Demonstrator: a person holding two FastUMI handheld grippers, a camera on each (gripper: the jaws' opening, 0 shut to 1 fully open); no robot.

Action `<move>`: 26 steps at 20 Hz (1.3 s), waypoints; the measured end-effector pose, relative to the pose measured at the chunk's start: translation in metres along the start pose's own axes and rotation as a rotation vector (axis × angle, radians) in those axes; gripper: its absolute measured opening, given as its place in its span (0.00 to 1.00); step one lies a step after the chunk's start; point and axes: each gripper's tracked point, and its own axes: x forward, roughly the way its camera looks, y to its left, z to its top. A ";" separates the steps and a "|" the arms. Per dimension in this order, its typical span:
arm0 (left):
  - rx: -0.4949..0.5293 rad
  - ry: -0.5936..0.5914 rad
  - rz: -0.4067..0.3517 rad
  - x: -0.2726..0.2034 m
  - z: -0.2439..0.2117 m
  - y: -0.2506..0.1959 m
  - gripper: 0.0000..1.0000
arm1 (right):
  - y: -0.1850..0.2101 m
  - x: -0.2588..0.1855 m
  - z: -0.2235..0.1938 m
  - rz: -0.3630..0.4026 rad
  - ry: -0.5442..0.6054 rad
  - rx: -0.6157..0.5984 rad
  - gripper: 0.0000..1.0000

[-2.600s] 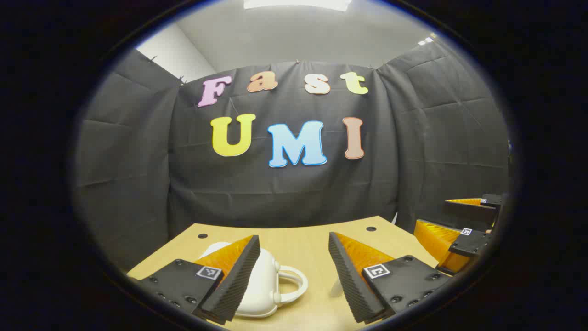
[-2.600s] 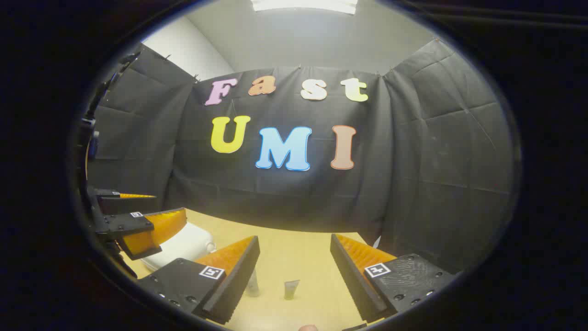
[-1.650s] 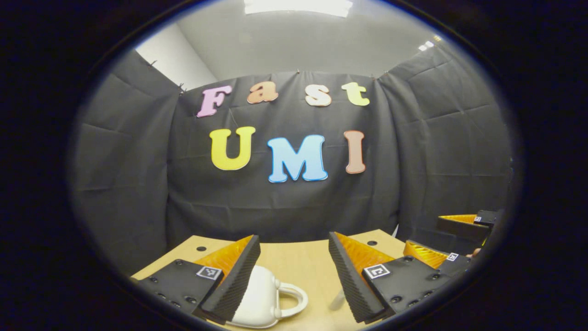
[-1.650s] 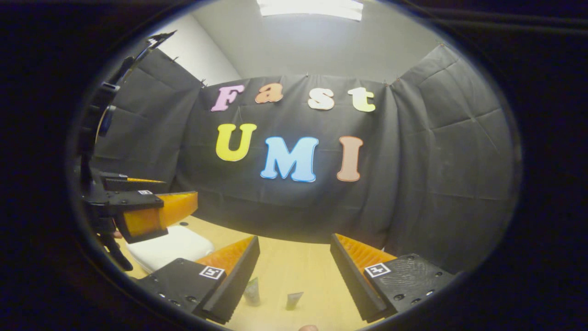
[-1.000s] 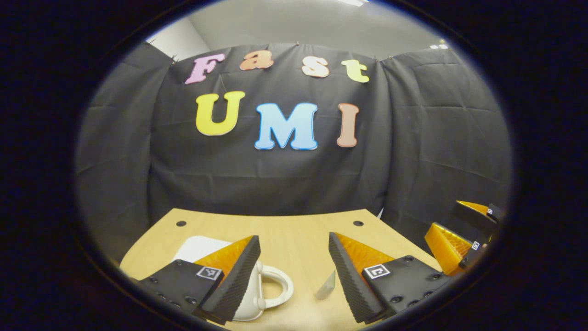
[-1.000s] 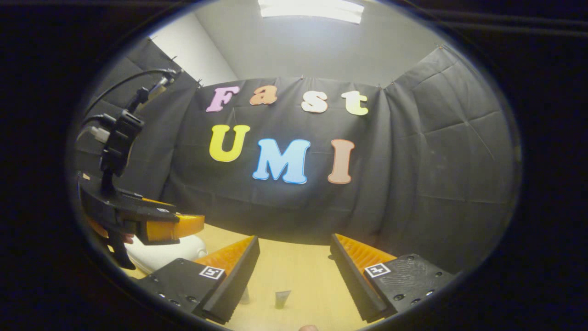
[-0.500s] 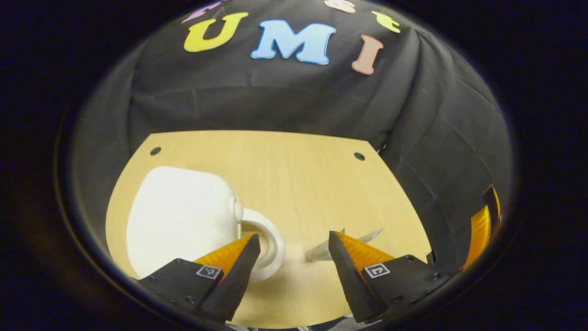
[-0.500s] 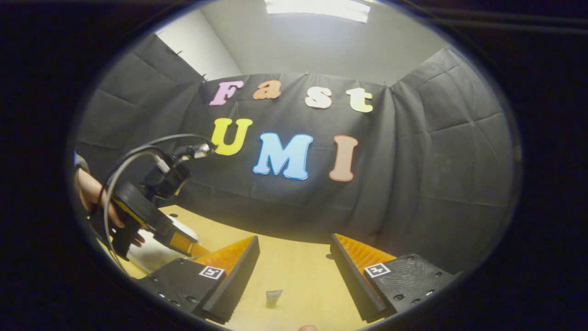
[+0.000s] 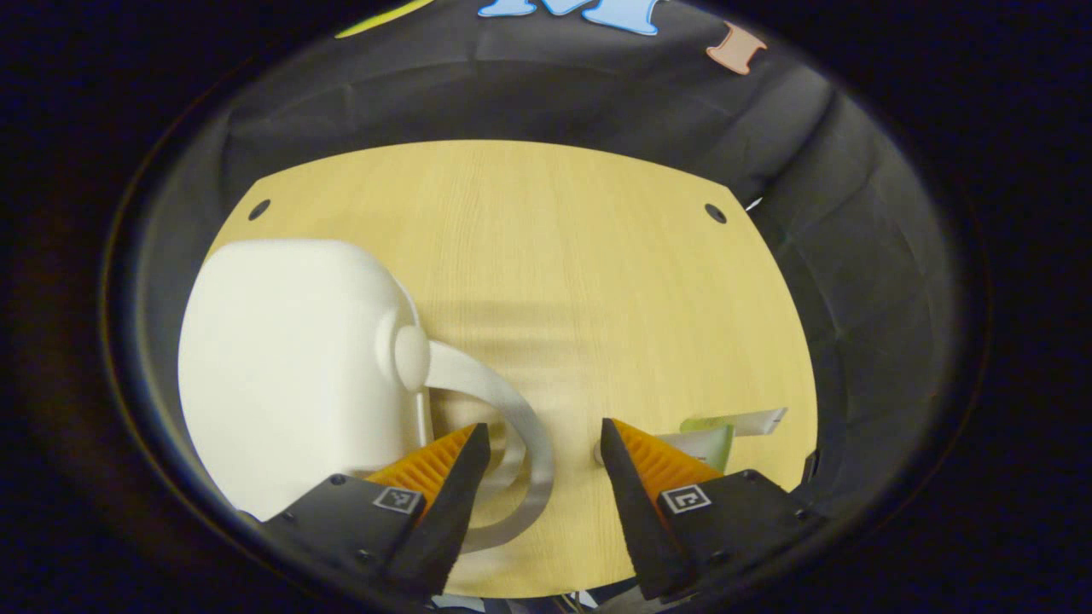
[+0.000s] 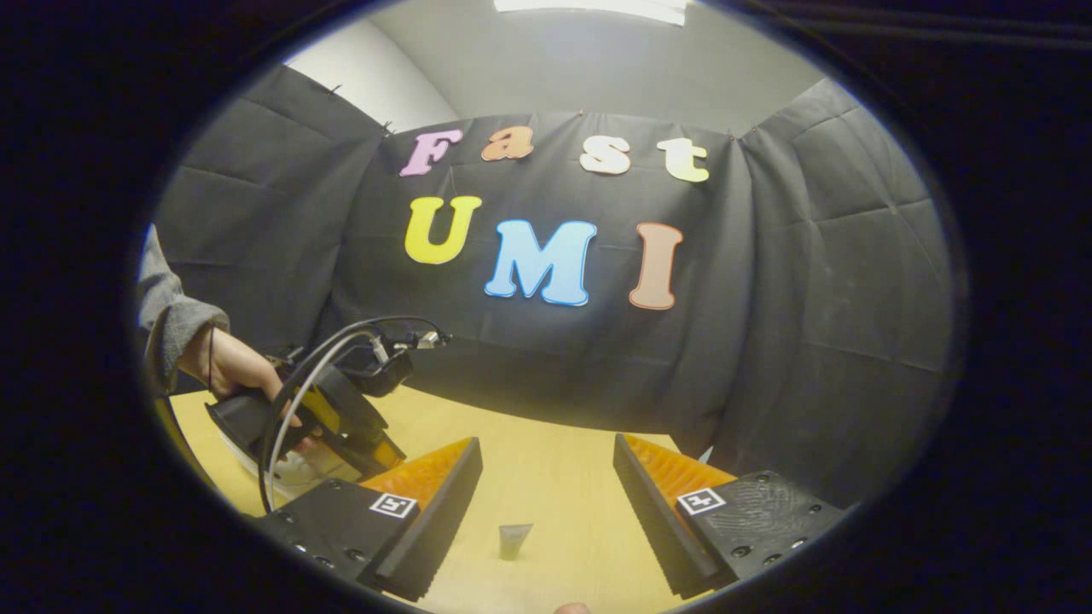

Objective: First open the suitcase, pack the skin care products into it, and then close the suitcase.

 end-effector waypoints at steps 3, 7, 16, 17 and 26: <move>-0.027 0.037 -0.007 0.012 -0.004 -0.002 0.60 | 0.001 0.003 -0.002 0.007 0.014 0.024 0.94; -0.080 0.075 -0.011 0.020 -0.011 0.005 0.36 | 0.003 0.002 -0.001 0.019 0.022 0.032 0.94; -0.081 0.022 -0.045 -0.030 0.011 -0.005 0.19 | -0.002 -0.002 -0.008 0.056 0.031 0.018 0.94; -0.079 0.011 -0.048 -0.045 0.017 -0.005 0.19 | -0.002 -0.001 -0.006 0.059 0.021 0.013 0.95; -0.019 -0.197 -0.019 -0.204 0.067 0.072 0.19 | 0.029 0.000 0.014 0.030 -0.021 0.029 0.94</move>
